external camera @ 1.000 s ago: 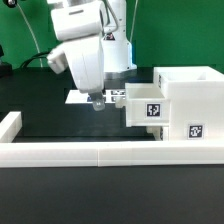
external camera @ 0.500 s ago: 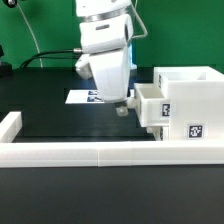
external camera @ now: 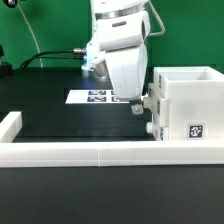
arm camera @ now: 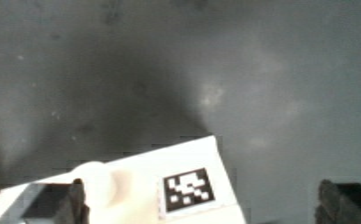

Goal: Assemble drawer

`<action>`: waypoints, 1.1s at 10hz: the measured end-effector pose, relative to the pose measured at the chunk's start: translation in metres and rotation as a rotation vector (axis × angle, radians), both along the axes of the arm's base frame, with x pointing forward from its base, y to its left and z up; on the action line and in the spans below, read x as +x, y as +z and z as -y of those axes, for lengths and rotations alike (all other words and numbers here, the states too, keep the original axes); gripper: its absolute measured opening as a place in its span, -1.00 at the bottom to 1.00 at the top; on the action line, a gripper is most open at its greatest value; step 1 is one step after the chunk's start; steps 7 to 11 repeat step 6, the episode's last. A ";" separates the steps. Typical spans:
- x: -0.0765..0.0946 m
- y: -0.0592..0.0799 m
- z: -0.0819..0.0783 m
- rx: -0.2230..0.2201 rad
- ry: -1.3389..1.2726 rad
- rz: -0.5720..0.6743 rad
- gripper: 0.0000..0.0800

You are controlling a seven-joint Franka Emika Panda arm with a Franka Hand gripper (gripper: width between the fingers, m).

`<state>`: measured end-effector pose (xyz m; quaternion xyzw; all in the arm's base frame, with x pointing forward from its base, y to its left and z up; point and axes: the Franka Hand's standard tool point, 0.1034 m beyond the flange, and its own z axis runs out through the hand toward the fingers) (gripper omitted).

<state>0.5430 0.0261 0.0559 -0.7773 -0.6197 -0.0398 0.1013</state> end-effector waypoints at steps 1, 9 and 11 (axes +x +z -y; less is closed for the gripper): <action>0.000 0.000 0.000 0.000 0.000 0.000 0.62; -0.005 -0.003 0.012 -0.005 -0.021 -0.004 0.62; -0.005 -0.003 0.012 -0.005 -0.021 -0.004 0.62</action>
Offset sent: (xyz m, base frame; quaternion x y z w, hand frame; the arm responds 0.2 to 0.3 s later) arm -0.0094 -0.0170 0.0006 0.0007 -0.0140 -0.0118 0.9998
